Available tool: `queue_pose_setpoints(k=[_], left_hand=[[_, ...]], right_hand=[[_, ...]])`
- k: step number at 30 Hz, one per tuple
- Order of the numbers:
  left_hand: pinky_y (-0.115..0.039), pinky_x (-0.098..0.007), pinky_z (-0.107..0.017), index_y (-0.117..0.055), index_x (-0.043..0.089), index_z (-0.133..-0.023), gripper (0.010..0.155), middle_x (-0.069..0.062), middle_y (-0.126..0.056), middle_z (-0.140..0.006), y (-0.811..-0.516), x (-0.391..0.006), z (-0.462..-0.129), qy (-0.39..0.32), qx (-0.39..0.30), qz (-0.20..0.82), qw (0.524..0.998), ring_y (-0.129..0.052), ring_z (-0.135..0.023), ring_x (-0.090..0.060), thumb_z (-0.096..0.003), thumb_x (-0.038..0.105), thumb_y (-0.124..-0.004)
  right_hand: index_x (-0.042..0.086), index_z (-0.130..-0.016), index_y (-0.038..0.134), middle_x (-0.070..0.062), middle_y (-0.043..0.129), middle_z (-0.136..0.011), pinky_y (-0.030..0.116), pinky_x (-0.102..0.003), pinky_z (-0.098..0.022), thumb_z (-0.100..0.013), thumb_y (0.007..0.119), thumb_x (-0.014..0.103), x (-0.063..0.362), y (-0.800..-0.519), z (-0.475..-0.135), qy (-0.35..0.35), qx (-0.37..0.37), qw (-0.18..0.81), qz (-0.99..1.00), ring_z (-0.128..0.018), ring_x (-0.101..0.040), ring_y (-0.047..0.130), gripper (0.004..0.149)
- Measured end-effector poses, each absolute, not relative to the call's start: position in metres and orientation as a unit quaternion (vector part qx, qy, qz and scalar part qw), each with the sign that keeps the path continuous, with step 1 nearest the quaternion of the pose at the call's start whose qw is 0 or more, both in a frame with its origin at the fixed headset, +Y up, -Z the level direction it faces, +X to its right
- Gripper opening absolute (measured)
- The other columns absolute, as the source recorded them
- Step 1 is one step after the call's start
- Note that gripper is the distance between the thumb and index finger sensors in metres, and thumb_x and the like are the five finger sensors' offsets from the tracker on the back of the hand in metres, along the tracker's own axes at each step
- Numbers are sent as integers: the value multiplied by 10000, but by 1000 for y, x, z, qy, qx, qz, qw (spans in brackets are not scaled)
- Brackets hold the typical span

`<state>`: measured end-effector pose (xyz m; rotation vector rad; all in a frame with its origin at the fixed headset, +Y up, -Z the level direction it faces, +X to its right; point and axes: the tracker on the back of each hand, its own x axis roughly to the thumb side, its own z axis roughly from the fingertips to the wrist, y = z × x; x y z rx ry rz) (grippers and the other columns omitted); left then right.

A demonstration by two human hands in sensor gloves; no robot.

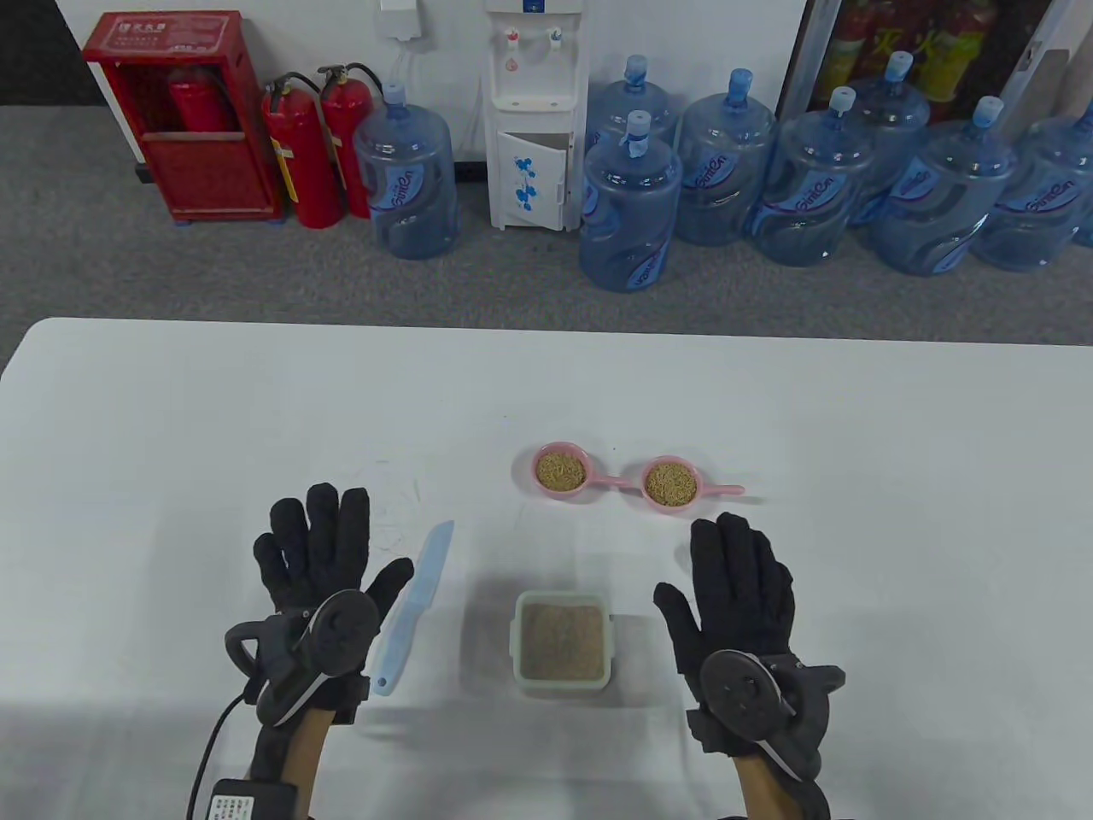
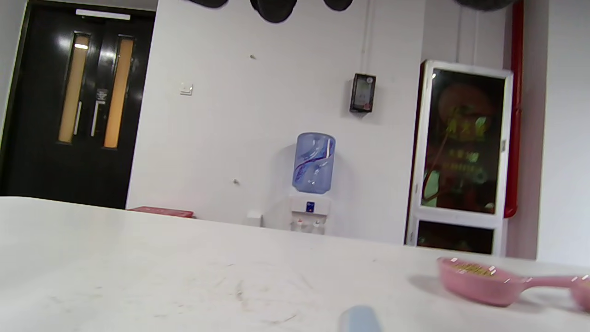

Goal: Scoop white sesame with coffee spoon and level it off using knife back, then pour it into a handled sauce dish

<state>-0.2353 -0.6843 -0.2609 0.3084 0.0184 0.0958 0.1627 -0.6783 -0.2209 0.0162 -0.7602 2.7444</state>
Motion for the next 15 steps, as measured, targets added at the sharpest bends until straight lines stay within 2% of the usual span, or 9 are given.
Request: queue_pose_setpoints(k=[6,15], left_hand=[[-324,-680,-791,-242,312,-1185,840,-103,-216,-1262,-697,-245,-269,15,125,38,991,-221,-1122,-546,-484,686,-514],[-324,-681,-790,-253,313,-1186,836,-97,-219,-1265,-699,-246,-272,19,122,32,992,-219,-1123,-544,-486,684,-520]], right_hand=[[258,-1212,222,-139,149,-1258,309,-670,-770,-582,519,656,177,-695,-232,-221,-25,105,969,-1135,-431,238,803],[265,-1214,209,-139,125,-1258,286,-675,-768,-578,508,665,172,-701,-236,-196,-16,87,977,-1135,-435,213,809]])
